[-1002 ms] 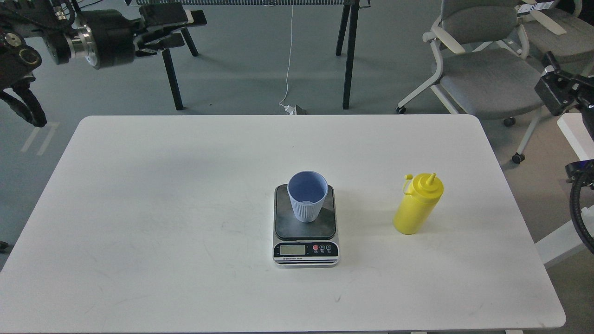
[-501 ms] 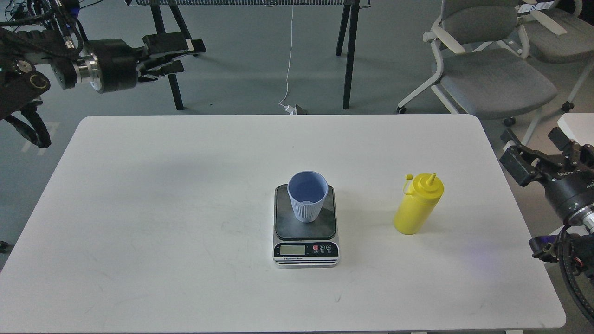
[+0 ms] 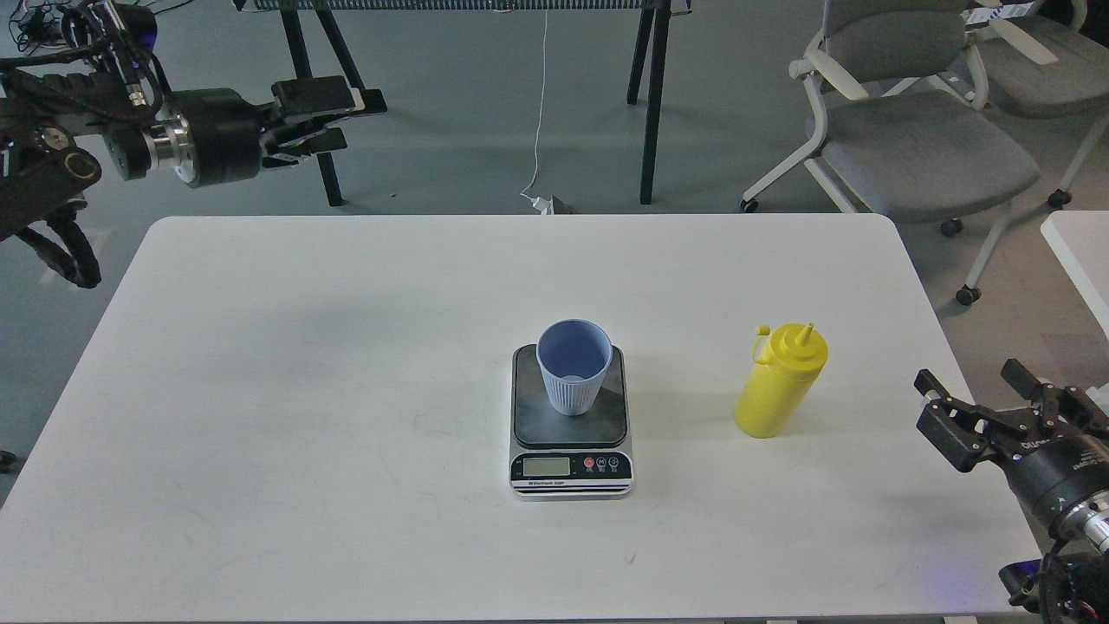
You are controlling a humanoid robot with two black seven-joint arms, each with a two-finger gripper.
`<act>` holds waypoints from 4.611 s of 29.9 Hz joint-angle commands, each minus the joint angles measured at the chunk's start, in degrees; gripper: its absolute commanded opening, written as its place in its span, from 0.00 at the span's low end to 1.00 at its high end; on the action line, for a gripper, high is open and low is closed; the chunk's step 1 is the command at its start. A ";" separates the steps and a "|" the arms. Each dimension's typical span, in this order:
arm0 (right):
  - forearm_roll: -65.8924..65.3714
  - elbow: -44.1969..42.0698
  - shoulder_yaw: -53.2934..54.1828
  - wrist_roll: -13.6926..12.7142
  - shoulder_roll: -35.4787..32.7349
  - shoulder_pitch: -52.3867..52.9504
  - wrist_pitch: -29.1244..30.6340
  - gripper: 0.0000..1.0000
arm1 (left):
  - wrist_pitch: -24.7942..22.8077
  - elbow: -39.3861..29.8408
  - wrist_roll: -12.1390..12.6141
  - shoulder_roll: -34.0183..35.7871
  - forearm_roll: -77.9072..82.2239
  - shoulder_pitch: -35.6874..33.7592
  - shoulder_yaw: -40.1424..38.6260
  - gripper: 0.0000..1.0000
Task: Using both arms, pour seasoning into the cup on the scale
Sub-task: 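Move the right gripper low toward the yellow squeeze bottle, then close the right gripper around the yellow bottle, then lift the yellow bottle with the right gripper and tilt it over the cup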
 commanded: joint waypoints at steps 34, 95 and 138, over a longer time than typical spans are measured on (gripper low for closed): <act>-19.96 -11.43 -1.47 -0.31 20.52 5.72 0.00 1.00 | 0.00 0.00 0.00 -0.12 0.00 3.46 -1.41 0.99; -25.59 -32.70 -7.72 -1.63 35.28 17.85 0.00 0.99 | 0.00 -0.44 0.00 -0.12 0.00 7.06 -3.52 0.99; -29.36 -25.58 -3.85 -4.97 15.96 29.78 0.00 0.17 | 0.00 -0.44 0.00 -1.61 0.00 8.38 -5.54 0.99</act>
